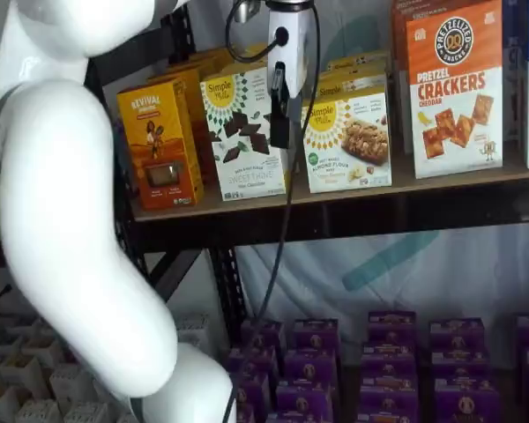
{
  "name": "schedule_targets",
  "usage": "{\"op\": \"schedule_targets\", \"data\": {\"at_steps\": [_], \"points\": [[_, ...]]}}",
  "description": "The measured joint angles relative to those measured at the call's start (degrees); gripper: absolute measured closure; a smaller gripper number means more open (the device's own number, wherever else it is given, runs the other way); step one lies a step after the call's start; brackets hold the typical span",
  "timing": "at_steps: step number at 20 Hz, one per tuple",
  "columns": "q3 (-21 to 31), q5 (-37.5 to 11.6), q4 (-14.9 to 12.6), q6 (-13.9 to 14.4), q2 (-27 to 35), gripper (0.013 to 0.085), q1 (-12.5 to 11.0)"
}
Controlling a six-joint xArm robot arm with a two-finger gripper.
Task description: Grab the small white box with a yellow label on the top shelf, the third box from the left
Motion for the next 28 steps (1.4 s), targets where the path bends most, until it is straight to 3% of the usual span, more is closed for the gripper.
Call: {"op": "schedule_targets", "data": {"at_steps": [3,6,11,22,28], "points": [[-0.71,1.7,-5.98,1.89,0.61,0.013,3.72],[0.52,1.21,-6.67,2.79,-0.09,0.013,4.75],[1.72,-0.42,-5.14,2.96,-0.94,0.013,4.57],[-0.83,-3.75,1.77,1.37,0.66,0.013,1.01],[-2.04,-6.4,1.74,1.0,2.4,0.013,1.02]]}}
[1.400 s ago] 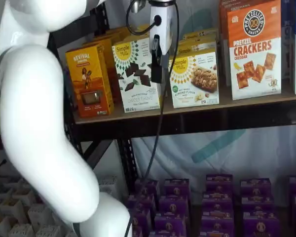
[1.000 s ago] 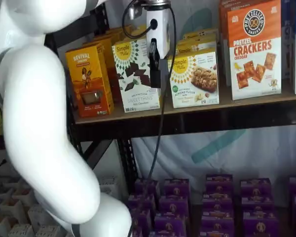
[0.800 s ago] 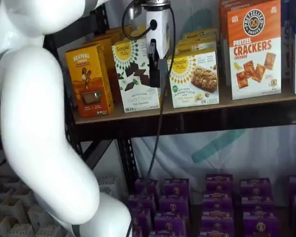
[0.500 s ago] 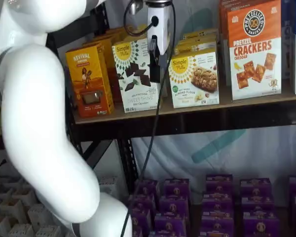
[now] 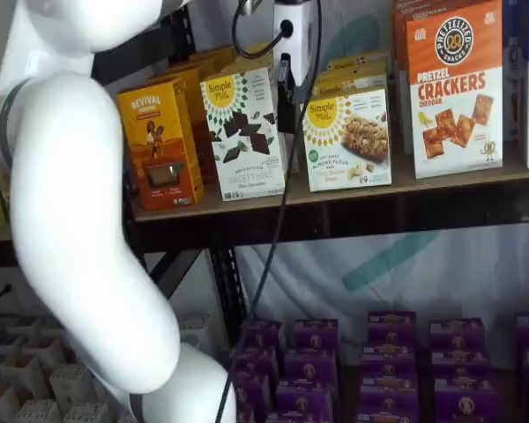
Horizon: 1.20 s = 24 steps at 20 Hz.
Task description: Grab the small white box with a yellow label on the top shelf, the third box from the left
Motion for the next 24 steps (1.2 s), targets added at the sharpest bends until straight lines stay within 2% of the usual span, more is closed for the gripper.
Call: {"op": "schedule_targets", "data": {"at_steps": [11,24], "points": [[-6.08,4.49,0.94,0.46,3.94,0.013,-0.65],[-5.84,1.07,-0.55,-0.59,6.3,0.013,-0.42]]}}
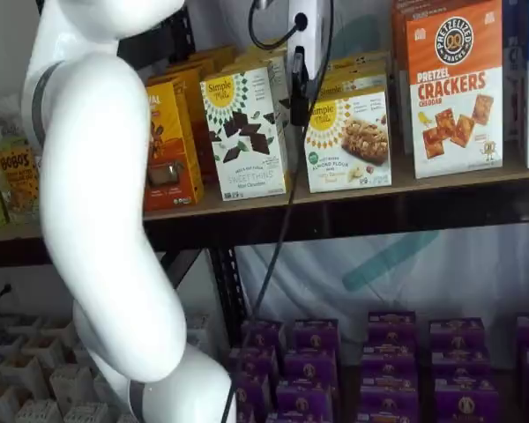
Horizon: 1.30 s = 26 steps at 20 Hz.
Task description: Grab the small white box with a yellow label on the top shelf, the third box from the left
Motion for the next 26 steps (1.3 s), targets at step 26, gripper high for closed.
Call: {"op": "schedule_targets", "data": {"at_steps": [26], "points": [[-3.38,-0.07,-0.83,-0.07,4.12,0.013,0.33]]}}
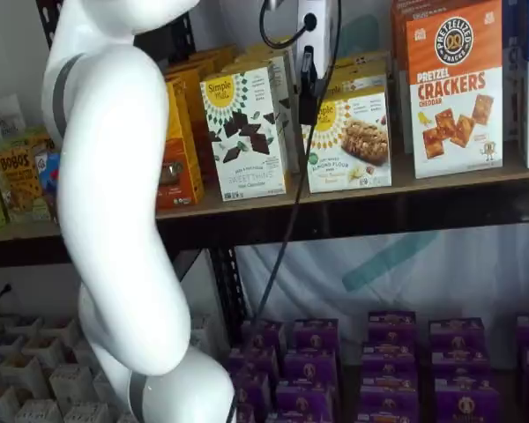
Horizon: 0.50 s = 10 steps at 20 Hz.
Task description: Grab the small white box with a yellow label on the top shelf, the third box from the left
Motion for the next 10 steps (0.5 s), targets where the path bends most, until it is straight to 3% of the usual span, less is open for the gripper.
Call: {"op": "schedule_targets", "data": {"at_steps": [10], "points": [[-0.22,1.43,-4.18,0.8,0.3,0.013,1.83]]}}
